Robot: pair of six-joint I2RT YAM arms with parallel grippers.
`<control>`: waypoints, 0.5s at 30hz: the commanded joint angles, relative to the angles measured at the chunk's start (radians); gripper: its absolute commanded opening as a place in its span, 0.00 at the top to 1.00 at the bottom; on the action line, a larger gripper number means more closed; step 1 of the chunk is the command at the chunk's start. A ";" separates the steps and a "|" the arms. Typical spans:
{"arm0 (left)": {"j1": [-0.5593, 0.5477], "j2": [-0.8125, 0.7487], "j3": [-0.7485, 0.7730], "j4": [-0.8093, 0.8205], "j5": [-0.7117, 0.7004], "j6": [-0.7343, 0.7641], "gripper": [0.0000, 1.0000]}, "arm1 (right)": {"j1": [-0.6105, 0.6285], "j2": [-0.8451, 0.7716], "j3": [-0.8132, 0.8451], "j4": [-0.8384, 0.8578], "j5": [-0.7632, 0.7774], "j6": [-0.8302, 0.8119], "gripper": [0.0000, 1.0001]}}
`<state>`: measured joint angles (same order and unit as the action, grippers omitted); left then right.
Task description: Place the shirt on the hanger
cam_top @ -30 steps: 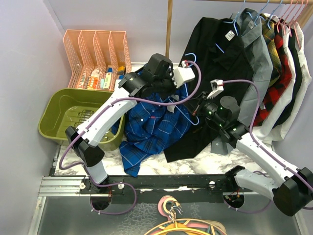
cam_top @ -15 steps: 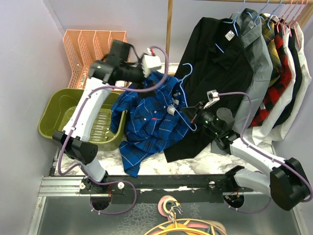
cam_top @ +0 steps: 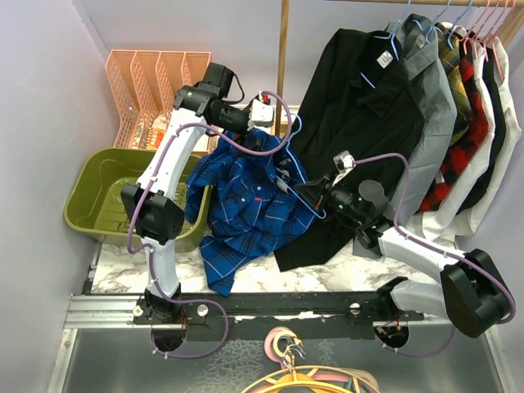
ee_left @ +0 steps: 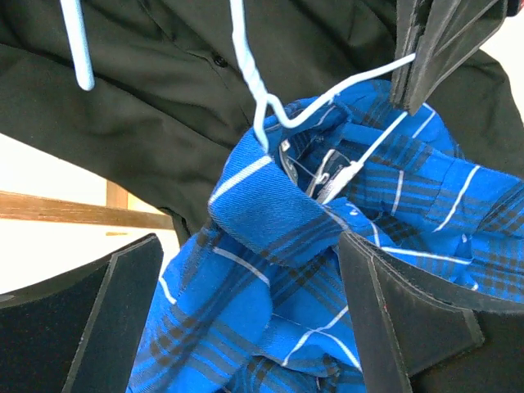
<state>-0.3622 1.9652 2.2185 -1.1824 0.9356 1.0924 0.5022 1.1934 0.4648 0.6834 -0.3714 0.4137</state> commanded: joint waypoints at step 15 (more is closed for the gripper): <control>-0.030 0.030 -0.014 0.000 0.015 0.185 0.46 | 0.007 0.013 0.011 0.065 -0.094 -0.095 0.99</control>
<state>-0.3695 1.9732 2.2127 -1.1294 0.9352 1.1732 0.5030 1.1954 0.4599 0.6968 -0.4408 0.3458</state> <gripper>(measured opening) 0.597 0.028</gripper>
